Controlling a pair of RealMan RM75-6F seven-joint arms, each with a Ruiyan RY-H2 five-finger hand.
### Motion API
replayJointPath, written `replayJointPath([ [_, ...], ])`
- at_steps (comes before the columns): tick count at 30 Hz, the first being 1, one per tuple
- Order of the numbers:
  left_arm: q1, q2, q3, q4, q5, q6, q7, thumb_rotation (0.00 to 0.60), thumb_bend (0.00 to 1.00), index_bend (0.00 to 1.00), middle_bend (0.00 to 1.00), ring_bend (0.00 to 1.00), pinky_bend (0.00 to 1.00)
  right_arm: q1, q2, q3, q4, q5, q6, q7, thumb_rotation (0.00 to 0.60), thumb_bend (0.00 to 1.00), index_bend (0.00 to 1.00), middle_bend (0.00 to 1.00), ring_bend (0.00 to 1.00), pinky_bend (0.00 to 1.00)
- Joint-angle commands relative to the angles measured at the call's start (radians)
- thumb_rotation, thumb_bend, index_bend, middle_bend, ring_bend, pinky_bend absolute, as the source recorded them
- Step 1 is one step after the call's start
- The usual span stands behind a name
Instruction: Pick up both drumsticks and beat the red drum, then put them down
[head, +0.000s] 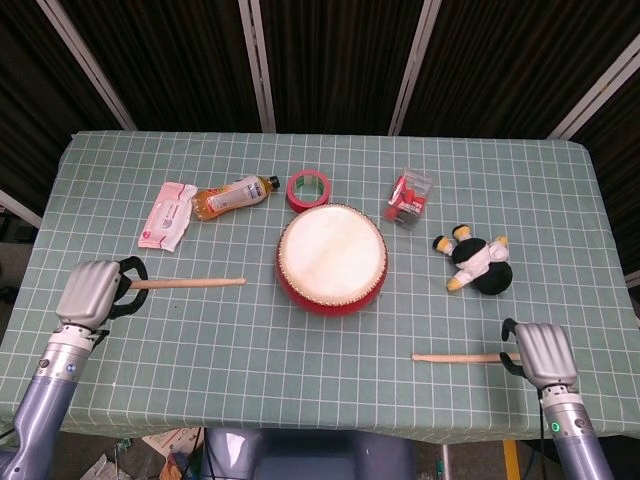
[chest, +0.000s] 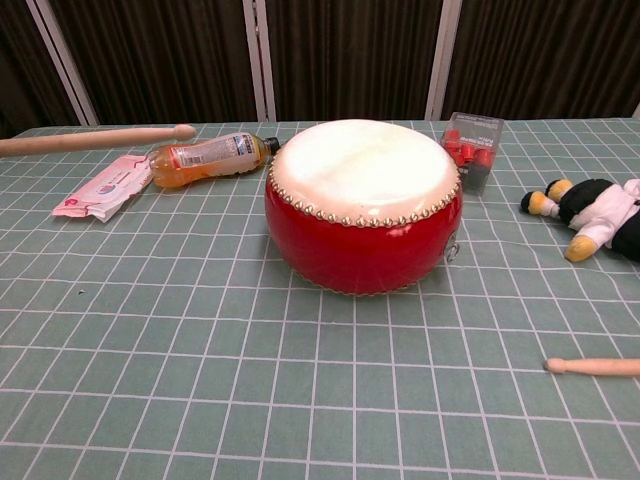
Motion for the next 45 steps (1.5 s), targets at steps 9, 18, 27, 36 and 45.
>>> replayJointPath([
  [9,0.052,0.032,0.025,0.016,0.055,0.021,-0.100,0.600,0.55,0.75,1.00,1.00,1.00,0.033,-0.143,-0.014,0.045,0.142,-0.004,-0.181,0.600,0.36,0.53,1.00,1.00,1.00],
  [18,0.060,0.039,0.018,0.024,0.070,0.019,-0.134,0.600,0.55,0.75,1.00,1.00,1.00,0.034,-0.199,-0.025,0.099,0.170,0.014,-0.211,0.600,0.36,0.53,1.00,1.00,1.00],
  [27,0.061,0.036,0.018,0.022,0.073,0.012,-0.129,0.600,0.55,0.75,1.00,1.00,1.00,0.037,-0.210,-0.029,0.141,0.173,0.018,-0.203,0.600,0.35,0.53,1.00,1.00,1.00],
  [36,0.064,0.034,0.014,0.023,0.071,0.008,-0.128,0.600,0.55,0.75,1.00,1.00,1.00,0.042,-0.216,-0.033,0.164,0.197,0.011,-0.214,0.600,0.35,0.48,1.00,1.00,1.00],
  [45,0.068,0.039,0.009,0.020,0.075,0.008,-0.134,0.600,0.55,0.75,1.00,1.00,1.00,0.049,-0.230,-0.037,0.181,0.234,0.006,-0.243,0.600,0.36,0.48,1.00,1.00,1.00],
])
